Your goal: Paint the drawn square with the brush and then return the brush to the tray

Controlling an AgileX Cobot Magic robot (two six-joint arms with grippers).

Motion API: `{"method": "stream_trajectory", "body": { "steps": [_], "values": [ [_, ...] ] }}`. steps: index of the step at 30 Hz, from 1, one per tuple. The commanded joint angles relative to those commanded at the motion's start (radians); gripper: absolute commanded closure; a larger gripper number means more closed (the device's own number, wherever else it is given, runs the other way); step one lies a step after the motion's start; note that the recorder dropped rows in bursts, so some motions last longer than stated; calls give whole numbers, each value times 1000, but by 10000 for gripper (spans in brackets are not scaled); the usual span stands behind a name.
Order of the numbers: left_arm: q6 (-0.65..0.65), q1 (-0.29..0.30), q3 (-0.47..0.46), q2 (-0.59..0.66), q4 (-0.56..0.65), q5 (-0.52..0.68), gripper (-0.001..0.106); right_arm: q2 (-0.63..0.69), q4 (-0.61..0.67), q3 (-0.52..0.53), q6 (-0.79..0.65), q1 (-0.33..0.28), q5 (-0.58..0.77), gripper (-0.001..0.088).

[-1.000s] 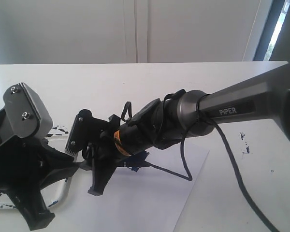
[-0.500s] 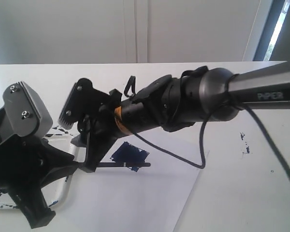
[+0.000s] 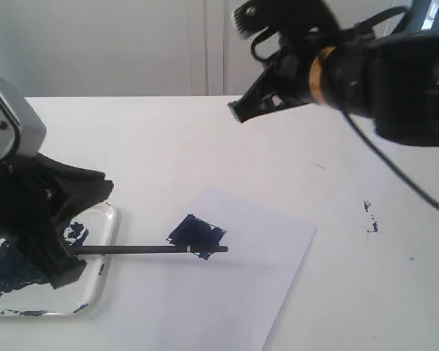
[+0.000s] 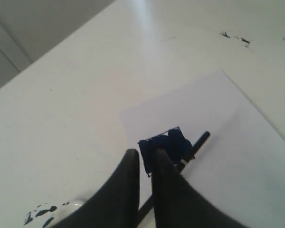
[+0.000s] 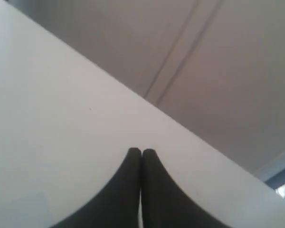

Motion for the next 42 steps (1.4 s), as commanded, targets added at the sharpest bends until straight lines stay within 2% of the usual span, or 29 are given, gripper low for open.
{"method": "stream_trajectory", "body": {
  "steps": [2, 4, 5, 7, 9, 11, 15, 20, 23, 27, 32, 35, 38, 42],
  "values": [
    [11, 52, -2, -5, 0, 0, 1053, -93, 0, 0, -8, -58, -107, 868],
    [55, 96, -2, -5, 0, 0, 1053, -184, 2, 0, -8, -102, -138, 868],
    [58, 100, -2, -5, 0, 0, 1053, -209, 6, 0, -6, -107, -112, 868],
    [58, 105, -2, -5, 0, 0, 1053, -327, 24, 0, 3, -112, 78, 868],
    [58, 106, -2, -5, 0, 5, 1053, -424, 20, -2, 1, -112, 177, 868],
    [58, 106, -2, -5, 0, 7, 1053, -503, 20, -2, 1, -112, 244, 868],
    [58, 106, -2, -5, 0, 7, 1053, -637, 20, -2, 1, -112, 270, 868],
    [58, 107, -2, -22, 0, 13, 1053, -710, 20, -2, 1, -112, 263, 868],
    [58, 131, -2, -50, 0, 16, 1053, -742, 20, -2, 1, -112, 265, 868],
    [58, 199, -2, -138, 0, 33, 1053, -775, 20, -2, 1, -112, 263, 868],
    [58, 337, -2, -249, 0, 34, 1053, -789, 20, -2, 1, -112, 271, 868],
    [58, 383, -2, -310, 0, 32, 1053, -787, 20, 11, 1, -112, 270, 868],
    [58, 409, -2, -364, 0, 32, 1053, -802, 20, 56, 1, -112, 270, 868],
    [58, 452, -2, -432, 0, 32, 1053, -860, 20, 172, 1, -112, 268, 868]
  ]
}}
